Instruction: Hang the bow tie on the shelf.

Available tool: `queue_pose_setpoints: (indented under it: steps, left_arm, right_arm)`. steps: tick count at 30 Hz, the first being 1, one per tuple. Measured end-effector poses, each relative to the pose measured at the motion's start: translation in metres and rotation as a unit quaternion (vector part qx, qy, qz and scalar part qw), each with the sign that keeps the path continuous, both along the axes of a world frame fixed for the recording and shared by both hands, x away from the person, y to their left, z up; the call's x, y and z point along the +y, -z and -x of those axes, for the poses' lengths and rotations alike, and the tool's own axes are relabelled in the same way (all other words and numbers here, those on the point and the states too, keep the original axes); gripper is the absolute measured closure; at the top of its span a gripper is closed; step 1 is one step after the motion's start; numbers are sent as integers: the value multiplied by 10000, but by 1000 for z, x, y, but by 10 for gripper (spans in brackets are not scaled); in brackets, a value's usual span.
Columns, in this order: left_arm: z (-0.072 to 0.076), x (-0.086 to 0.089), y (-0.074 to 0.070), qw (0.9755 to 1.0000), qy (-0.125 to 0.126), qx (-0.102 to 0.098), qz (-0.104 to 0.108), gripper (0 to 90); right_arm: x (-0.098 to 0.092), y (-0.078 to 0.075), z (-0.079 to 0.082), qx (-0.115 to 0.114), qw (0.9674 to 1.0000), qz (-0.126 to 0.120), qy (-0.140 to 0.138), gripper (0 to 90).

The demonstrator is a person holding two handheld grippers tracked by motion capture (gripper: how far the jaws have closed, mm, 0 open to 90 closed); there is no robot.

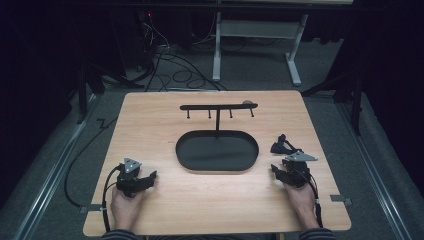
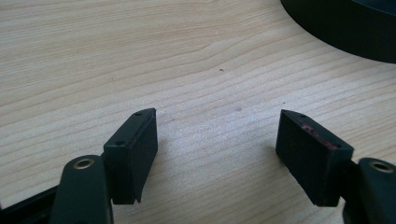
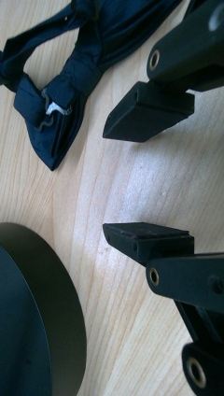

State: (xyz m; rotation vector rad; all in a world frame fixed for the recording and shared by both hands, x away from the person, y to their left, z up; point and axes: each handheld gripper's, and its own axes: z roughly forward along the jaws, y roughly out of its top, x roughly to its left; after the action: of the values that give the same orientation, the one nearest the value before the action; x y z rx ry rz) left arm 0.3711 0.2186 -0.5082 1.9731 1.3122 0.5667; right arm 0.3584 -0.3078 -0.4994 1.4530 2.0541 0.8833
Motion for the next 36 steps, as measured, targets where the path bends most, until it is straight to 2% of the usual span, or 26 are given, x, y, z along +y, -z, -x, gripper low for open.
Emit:
queue_pose_setpoints:
  steps: [8, 25, 34, 36]
  left_arm:
    - [0, 0, 0, 10000, -2, 2, 5, 300]
    - [0, 0, 0, 10000, -2, 2, 6, 300]
    - [0, 0, 0, 10000, -2, 3, 6, 300]
    - [0, 0, 0, 10000, -1, 3, 5, 300]
  right_arm:
    - [-5, -4, 5, -43, 10000, -77, 32, 508]
    - [-23, -7, 16, -181, 9991, -257, 279, 545]
    - [-30, -10, 19, -247, 9987, -248, 378, 540]
    - [-33, -11, 20, -262, 9982, -322, 429, 540]
